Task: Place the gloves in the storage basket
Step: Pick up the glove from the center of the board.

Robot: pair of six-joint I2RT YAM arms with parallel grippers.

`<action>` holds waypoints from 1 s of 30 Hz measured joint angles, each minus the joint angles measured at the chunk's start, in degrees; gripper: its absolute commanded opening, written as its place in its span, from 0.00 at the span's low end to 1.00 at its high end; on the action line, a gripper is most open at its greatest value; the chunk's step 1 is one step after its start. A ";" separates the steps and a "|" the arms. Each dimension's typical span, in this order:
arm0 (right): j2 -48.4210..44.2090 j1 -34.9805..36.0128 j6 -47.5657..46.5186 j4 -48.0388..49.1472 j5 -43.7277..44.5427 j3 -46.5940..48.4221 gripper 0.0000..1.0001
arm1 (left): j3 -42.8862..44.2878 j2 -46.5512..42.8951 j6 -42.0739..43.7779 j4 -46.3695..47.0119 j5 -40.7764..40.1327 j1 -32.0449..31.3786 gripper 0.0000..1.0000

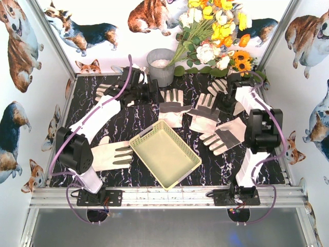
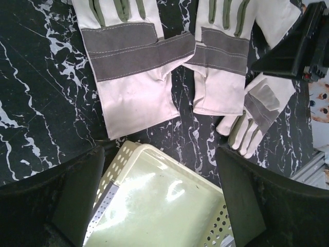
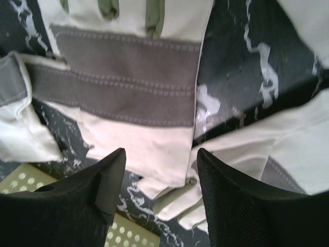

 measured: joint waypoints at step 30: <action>16.74 -0.09 -2.38 -0.07 0.00 13.07 0.46 | 0.96 2.34 0.74 -5.88 -5.01 0.07 0.84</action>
